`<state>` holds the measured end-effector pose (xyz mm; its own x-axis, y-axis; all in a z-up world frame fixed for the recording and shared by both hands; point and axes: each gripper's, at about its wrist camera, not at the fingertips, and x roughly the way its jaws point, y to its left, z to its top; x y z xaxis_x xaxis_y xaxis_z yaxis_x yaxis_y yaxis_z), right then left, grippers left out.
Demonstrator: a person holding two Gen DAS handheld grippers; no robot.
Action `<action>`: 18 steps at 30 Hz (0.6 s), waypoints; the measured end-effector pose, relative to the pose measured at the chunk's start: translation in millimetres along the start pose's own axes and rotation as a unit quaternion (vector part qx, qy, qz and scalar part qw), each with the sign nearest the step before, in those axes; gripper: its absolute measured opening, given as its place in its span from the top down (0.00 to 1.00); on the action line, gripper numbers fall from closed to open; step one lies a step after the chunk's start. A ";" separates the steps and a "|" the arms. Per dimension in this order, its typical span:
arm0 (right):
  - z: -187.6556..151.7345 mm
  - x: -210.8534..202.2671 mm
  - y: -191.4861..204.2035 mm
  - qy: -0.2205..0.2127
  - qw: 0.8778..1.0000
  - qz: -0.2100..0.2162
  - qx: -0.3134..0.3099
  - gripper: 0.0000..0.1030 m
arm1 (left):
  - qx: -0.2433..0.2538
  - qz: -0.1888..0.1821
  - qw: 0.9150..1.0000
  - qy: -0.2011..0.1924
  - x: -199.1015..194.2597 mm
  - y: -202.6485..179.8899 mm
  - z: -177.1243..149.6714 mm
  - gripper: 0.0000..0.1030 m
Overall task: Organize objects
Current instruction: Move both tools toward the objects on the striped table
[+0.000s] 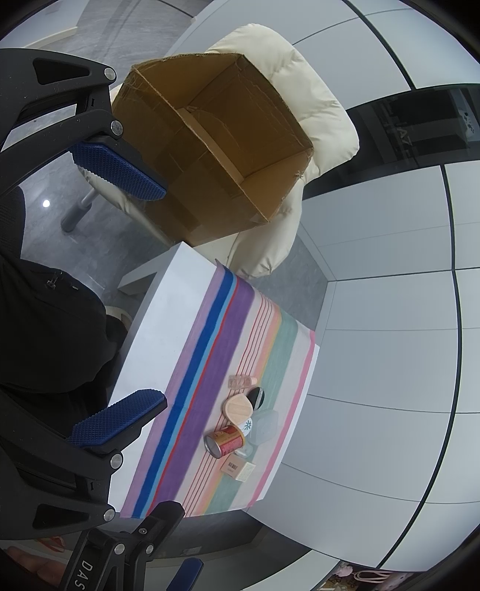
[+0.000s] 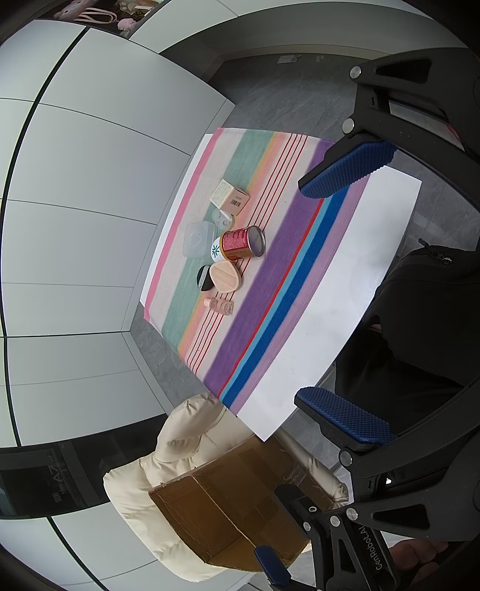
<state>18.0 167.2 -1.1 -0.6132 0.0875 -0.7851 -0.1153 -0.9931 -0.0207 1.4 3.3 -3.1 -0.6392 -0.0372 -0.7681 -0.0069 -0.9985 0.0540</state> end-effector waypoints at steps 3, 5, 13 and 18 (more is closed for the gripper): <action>0.1 -0.4 -0.1 0.000 1.000 -0.001 0.000 0.00 | 0.004 -0.001 1.000 0.001 1.1 -2.5 0.0 0.00; 0.1 -0.1 -0.1 0.000 1.000 -0.001 0.000 0.00 | 0.007 -0.002 1.000 0.002 1.6 -4.1 -0.2 0.00; -4.1 2.7 -3.8 0.000 1.000 -0.007 0.007 0.00 | 0.012 -0.009 1.000 0.003 2.5 -5.6 1.2 0.00; -5.9 1.2 -14.5 0.001 1.000 -0.016 0.017 0.00 | 0.014 -0.023 1.000 0.011 4.3 -9.0 3.2 0.00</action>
<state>23.6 181.2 -5.4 -0.6078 0.1189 -0.7851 -0.1612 -0.9866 -0.0246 -3.7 12.3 -4.9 -0.6207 0.0068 -0.7840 -0.0574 -0.9977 0.0368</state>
